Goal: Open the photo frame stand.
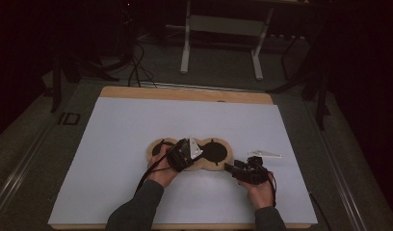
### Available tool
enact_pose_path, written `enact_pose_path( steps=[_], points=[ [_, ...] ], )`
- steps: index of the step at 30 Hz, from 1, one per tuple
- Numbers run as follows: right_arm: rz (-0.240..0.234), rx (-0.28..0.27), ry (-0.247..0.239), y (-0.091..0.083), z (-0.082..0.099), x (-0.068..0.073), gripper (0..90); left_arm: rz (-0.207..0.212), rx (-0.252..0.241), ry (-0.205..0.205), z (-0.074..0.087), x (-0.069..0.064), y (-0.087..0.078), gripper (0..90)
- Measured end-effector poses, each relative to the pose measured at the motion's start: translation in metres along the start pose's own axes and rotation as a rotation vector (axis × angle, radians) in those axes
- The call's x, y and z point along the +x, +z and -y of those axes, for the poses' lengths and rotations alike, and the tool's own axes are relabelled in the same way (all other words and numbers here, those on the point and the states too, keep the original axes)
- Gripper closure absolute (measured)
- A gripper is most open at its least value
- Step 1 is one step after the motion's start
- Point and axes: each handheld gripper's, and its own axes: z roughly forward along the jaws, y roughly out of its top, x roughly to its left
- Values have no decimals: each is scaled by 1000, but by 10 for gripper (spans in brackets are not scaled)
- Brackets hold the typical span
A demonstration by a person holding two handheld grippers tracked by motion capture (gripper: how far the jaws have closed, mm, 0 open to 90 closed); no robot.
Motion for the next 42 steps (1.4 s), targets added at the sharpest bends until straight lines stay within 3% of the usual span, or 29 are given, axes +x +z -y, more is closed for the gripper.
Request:
enact_pose_path(
  steps=[5, 10, 17, 28, 37, 42],
  points=[
    [-34, -6, 34, 3, -2, 0, 396, 0, -23, -23, 3, 2, -3, 733],
    [-62, -2, 38, 5, -7, 4, 353, 1, -39, -34, 5, 4, -6, 734],
    [-69, 10, 62, 10, -13, 5, 267, -4, -64, -49, 9, 5, -9, 736],
    [-122, 20, 122, 18, -23, 4, 266, -15, -89, -81, 13, 9, -14, 741],
    [-181, 24, 219, 30, -37, 9, 296, -22, -123, -112, 18, 14, -20, 748],
    [-189, 38, 223, 36, -42, 16, 299, -27, -134, -115, 20, 15, -24, 753]
  ],
)
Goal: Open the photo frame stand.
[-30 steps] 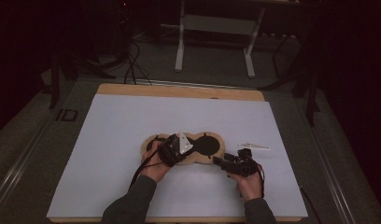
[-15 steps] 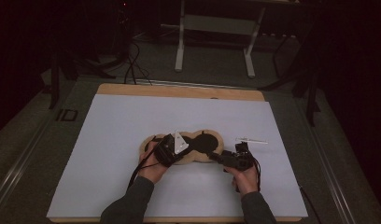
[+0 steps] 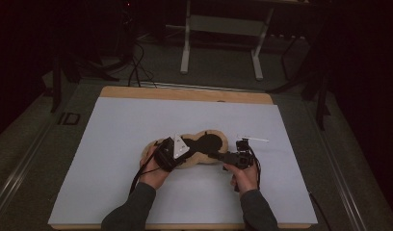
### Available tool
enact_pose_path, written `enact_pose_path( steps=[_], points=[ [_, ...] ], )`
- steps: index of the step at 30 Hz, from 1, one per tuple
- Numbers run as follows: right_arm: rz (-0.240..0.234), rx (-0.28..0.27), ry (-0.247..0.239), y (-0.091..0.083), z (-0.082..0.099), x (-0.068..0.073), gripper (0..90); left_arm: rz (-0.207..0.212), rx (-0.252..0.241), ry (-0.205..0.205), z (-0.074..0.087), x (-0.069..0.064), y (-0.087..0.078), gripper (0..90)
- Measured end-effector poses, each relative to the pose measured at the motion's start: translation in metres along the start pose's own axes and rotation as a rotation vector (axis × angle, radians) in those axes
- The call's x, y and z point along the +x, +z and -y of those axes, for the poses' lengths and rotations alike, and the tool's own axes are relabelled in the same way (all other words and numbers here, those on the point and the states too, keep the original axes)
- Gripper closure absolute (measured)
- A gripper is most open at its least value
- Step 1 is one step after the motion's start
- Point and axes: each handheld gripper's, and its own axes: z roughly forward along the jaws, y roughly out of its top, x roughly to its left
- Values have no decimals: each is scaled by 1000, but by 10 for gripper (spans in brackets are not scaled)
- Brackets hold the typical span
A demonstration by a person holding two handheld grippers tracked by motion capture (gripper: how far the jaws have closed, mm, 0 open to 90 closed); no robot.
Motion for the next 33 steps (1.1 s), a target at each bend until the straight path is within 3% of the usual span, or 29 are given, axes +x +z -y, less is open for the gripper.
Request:
enact_pose_path(
  steps=[10, 21, 33],
  points=[
    [-13, 7, 13, 2, -6, 6, 339, -14, -19, -9, 3, 1, -5, 759],
    [5, 25, 11, 5, -11, 12, 364, -23, -42, -22, 6, 1, -8, 760],
    [-2, 12, -33, 0, -15, 23, 409, 6, -56, -56, 5, 6, -18, 725]
  ],
)
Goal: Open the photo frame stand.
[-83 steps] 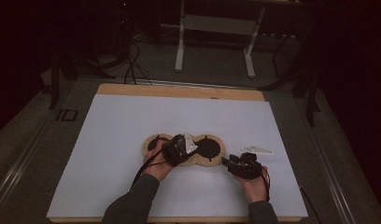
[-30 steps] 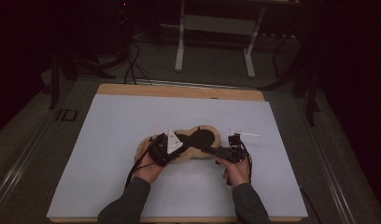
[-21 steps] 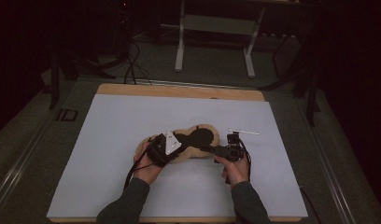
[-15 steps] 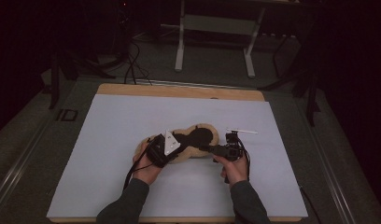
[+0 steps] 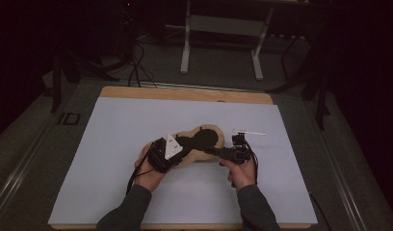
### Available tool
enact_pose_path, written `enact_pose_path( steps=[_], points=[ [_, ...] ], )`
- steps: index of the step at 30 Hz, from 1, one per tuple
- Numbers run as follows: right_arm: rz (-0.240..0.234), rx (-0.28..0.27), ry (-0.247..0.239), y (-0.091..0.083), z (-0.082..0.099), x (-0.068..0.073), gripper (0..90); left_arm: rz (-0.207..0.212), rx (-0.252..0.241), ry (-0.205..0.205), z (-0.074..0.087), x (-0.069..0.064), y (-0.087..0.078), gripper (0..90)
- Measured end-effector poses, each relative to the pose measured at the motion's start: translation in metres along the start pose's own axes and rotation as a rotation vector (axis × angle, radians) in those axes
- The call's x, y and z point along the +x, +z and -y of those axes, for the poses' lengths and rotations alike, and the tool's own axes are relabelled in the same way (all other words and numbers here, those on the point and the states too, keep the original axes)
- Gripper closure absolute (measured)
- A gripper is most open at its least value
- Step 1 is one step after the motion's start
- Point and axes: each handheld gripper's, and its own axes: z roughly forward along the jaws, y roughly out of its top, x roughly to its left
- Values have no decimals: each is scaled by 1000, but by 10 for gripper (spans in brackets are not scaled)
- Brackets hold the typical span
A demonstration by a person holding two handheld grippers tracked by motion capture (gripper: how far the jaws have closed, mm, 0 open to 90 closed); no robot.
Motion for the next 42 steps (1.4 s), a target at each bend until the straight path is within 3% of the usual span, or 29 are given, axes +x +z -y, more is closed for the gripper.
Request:
enact_pose_path(
  steps=[10, 17, 29, 33, 42],
  points=[
    [2, -18, -30, -2, -3, 10, 441, 36, 5, -33, -2, 5, -7, 675],
    [3, -18, -52, -3, -5, 12, 455, 101, 22, -89, 0, 16, -12, 559],
    [8, 6, -96, -4, -6, 15, 458, 208, 6, -99, 8, 33, -33, 453],
    [16, 16, -127, -5, -8, 18, 459, 220, -20, -109, 11, 41, -43, 443],
    [24, 29, -166, -6, -9, 22, 458, 168, 2, -119, 13, 56, -50, 444]
  ],
)
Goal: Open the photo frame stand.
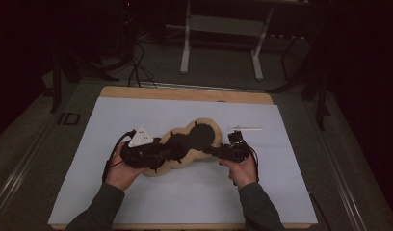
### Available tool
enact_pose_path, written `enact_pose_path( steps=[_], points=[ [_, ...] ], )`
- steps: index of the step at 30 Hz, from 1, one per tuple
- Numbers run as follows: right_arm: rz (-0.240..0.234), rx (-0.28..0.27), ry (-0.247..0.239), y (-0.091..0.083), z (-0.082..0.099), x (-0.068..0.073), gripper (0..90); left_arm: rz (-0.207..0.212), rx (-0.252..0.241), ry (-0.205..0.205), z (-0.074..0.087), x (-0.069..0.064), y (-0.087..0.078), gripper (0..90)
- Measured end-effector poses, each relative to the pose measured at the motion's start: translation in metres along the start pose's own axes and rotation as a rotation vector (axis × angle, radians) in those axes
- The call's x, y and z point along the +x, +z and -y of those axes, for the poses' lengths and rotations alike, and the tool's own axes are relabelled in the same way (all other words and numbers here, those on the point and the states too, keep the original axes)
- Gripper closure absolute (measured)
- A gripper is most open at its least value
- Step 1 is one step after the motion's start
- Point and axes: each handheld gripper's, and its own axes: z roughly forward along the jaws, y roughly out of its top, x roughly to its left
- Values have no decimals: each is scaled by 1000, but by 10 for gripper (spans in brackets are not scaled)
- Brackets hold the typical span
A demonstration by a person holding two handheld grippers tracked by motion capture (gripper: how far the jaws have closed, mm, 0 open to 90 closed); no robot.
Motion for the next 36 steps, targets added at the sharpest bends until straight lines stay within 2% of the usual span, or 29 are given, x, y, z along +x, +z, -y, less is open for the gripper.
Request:
enact_pose_path(
  steps=[7, 12, 19, 29, 36],
  points=[
    [8, 17, -54, -2, -2, 4, 457, -35, 11, -13, 1, 7, 2, 447],
    [15, 30, -92, -3, -4, 7, 457, -40, 12, -24, 1, 11, 2, 448],
    [21, 38, -146, -4, -7, 12, 457, -30, 14, -51, 3, 18, 3, 449],
    [25, 44, -216, -6, -7, 16, 458, -1, 28, -37, 0, 23, 2, 433],
    [24, 40, -271, -8, -7, 19, 461, 0, 41, -35, -1, 26, 3, 420]
  ],
)
